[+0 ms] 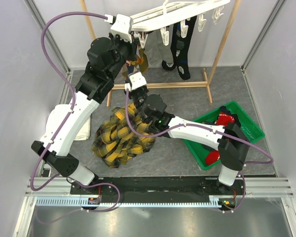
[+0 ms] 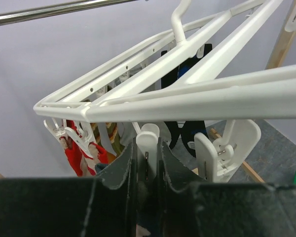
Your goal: Remove the socks clipped to the hanger
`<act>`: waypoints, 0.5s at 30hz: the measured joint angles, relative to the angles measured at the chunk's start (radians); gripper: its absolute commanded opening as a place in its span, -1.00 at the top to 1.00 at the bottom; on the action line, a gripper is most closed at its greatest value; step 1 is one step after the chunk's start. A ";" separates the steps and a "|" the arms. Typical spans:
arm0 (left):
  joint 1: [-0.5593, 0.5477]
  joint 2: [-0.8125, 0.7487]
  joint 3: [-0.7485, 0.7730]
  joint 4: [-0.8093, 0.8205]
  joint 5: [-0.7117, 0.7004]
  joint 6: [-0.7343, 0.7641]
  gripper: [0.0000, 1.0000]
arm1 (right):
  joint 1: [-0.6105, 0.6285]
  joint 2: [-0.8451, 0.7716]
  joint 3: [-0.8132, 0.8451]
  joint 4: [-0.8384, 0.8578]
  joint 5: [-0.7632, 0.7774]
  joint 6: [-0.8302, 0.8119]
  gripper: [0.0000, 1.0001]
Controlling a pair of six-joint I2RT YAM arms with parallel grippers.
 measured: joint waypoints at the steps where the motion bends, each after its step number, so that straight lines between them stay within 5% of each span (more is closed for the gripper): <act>1: 0.000 0.001 0.000 0.001 -0.002 0.000 0.97 | 0.000 0.000 0.000 0.000 0.000 0.000 1.00; 10: -0.002 0.002 0.001 0.004 0.010 0.000 0.96 | 0.000 0.000 0.005 0.000 0.004 0.001 1.00; 13: -0.002 0.002 0.005 -0.001 0.024 -0.007 0.64 | 0.000 0.000 0.005 0.000 0.011 0.001 1.00; 15: -0.003 0.002 0.008 -0.006 0.024 -0.016 0.20 | 0.000 0.000 0.005 0.000 0.018 0.002 1.00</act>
